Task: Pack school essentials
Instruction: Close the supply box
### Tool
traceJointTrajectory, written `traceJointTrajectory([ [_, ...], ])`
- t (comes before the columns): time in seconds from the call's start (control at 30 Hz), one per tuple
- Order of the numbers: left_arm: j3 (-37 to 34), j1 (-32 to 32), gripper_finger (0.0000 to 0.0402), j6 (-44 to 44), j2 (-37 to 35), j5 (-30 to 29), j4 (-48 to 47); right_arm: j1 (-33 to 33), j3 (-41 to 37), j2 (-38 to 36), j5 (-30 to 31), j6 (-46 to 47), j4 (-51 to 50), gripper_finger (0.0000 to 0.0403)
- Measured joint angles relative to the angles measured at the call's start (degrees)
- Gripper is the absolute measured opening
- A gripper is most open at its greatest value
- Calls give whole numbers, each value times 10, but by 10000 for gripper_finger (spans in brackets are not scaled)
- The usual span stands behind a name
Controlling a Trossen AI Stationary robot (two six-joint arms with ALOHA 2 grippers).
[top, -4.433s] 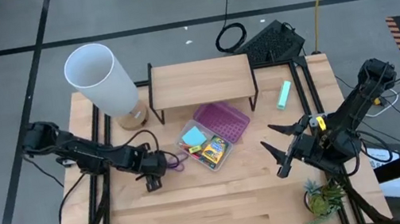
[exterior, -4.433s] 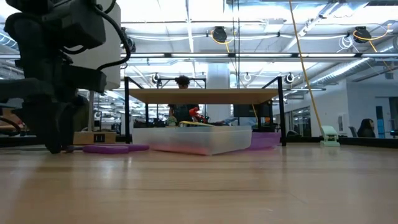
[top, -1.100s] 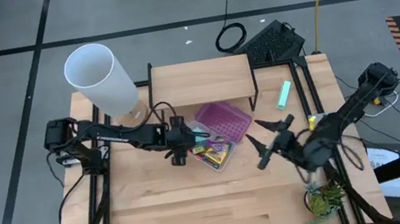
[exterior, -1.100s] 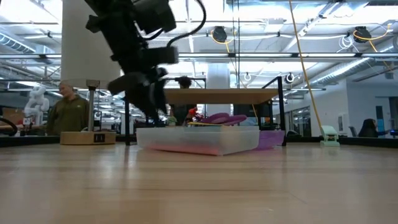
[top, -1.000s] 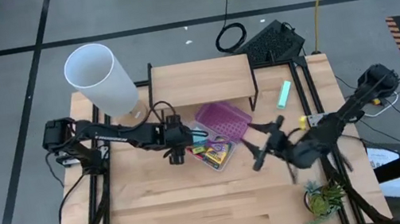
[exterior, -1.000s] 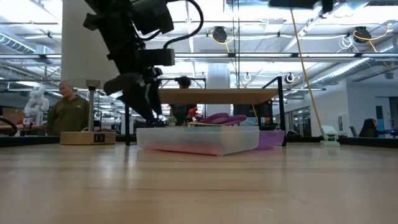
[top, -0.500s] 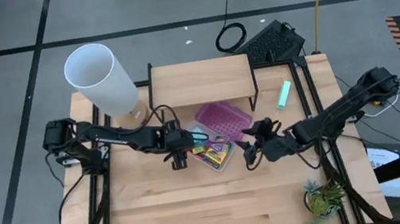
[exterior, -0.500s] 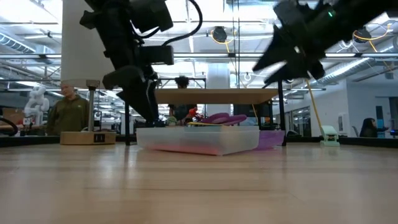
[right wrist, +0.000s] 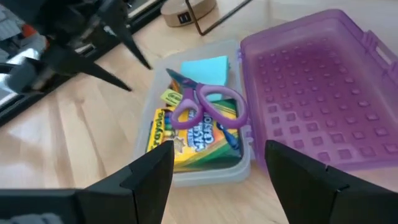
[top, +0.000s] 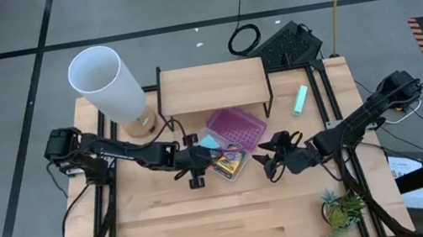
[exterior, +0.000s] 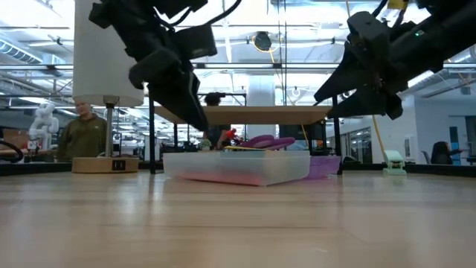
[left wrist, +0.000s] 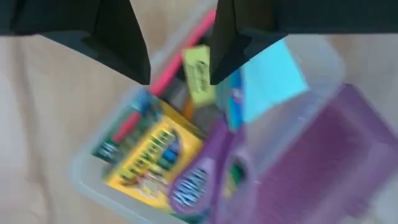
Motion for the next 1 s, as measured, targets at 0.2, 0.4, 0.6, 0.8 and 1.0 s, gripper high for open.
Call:
traceJointTrajectory([
  [0.2,-18,0,139,9,38,-16,59,0,0,-2,0,-21,16,246],
  [0.4,-20,-1,121,-5,64,-37,54,-2,0,-10,-1,-39,27,246],
  [0.6,-20,-30,120,-60,65,-36,67,-5,0,-19,-16,-49,21,246],
  [0.8,-21,-76,120,-135,66,-30,100,-7,0,-22,-42,-2,10,246],
  [1.0,-9,-120,120,-162,66,-30,133,-30,0,-16,-41,94,-73,246],
])
